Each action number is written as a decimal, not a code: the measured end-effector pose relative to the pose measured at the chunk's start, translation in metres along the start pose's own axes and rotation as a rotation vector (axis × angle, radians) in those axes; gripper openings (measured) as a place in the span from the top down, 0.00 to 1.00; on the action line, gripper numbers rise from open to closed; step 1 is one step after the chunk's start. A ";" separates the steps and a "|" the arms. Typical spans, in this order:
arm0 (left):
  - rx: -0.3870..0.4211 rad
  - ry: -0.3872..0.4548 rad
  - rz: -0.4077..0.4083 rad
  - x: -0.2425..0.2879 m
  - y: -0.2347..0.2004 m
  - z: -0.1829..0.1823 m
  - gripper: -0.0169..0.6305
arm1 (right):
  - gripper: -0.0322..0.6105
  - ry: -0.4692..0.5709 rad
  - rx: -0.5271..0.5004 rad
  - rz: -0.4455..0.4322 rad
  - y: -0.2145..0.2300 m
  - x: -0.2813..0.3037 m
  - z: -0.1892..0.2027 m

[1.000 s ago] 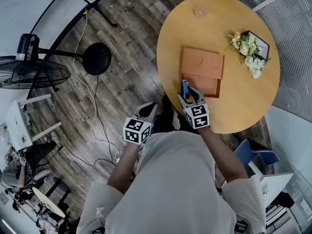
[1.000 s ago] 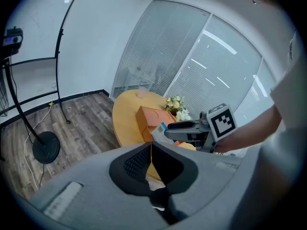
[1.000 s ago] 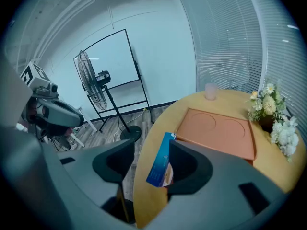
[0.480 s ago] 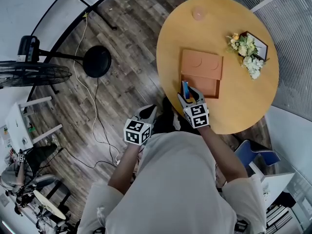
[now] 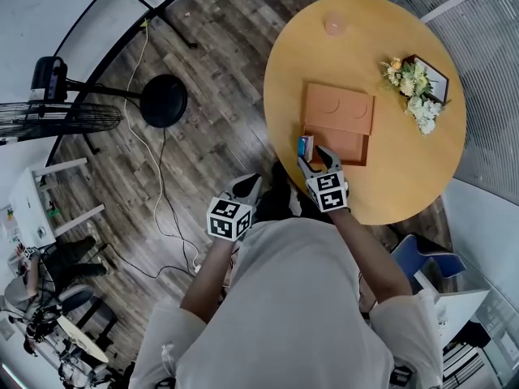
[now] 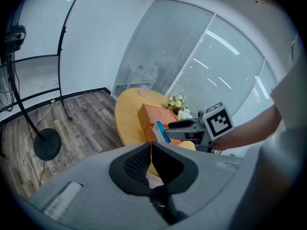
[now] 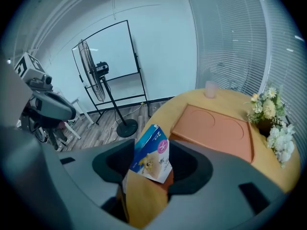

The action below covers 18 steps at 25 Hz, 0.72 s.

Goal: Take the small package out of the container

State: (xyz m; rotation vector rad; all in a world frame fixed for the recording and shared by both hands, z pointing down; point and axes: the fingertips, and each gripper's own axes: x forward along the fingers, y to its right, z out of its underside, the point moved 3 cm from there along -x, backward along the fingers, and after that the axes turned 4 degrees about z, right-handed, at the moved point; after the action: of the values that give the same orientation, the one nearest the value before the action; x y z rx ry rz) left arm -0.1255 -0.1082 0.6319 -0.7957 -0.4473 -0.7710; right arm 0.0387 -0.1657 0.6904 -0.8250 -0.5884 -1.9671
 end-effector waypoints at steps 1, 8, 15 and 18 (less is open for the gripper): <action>-0.001 -0.002 -0.001 -0.001 -0.001 0.001 0.94 | 0.60 0.001 0.002 0.000 -0.001 0.001 0.000; -0.014 -0.008 -0.011 -0.001 -0.005 0.005 0.94 | 0.59 -0.012 0.049 -0.011 -0.011 0.008 -0.005; -0.015 -0.013 -0.004 -0.002 -0.006 0.009 0.94 | 0.53 -0.116 0.104 0.101 -0.010 0.033 0.006; -0.011 -0.015 -0.004 -0.002 -0.008 0.014 0.94 | 0.74 -0.117 0.108 0.171 -0.005 0.029 0.007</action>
State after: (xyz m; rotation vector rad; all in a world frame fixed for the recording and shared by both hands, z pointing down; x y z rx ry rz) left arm -0.1339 -0.1008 0.6435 -0.8116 -0.4582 -0.7726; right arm 0.0261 -0.1745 0.7165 -0.8973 -0.6642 -1.7257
